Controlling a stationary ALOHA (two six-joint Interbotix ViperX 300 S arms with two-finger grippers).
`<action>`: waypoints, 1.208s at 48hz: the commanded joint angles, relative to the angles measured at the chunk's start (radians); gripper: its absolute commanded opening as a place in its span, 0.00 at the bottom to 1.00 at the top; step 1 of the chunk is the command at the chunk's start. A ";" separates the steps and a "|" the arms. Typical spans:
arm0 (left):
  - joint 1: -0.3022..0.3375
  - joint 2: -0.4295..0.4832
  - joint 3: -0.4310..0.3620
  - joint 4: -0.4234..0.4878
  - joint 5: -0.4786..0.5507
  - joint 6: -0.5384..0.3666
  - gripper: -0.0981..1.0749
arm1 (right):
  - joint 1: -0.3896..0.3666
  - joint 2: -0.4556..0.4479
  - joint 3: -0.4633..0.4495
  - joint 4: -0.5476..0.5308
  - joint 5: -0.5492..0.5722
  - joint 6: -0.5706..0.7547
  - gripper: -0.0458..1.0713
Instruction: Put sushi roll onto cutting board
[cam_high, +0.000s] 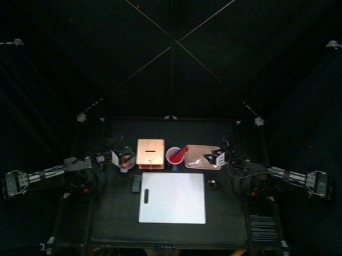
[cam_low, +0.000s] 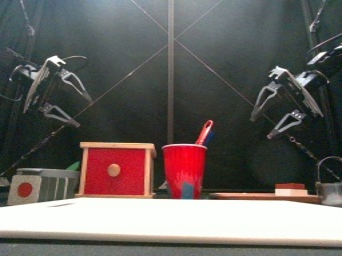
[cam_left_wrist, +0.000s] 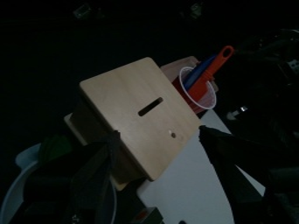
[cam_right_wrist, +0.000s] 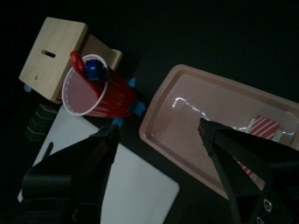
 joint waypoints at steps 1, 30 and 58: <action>0.002 0.003 -0.008 0.015 -0.023 0.003 0.96 | 0.002 0.006 -0.026 -0.018 -0.031 -0.002 0.94; -0.341 0.252 -0.388 -0.396 0.739 -0.048 0.96 | 0.021 0.100 -0.041 -0.054 -0.098 -0.002 0.94; -0.534 0.676 -0.334 -0.232 0.575 -0.497 0.96 | 0.025 0.129 -0.023 -0.135 -0.126 -0.003 0.94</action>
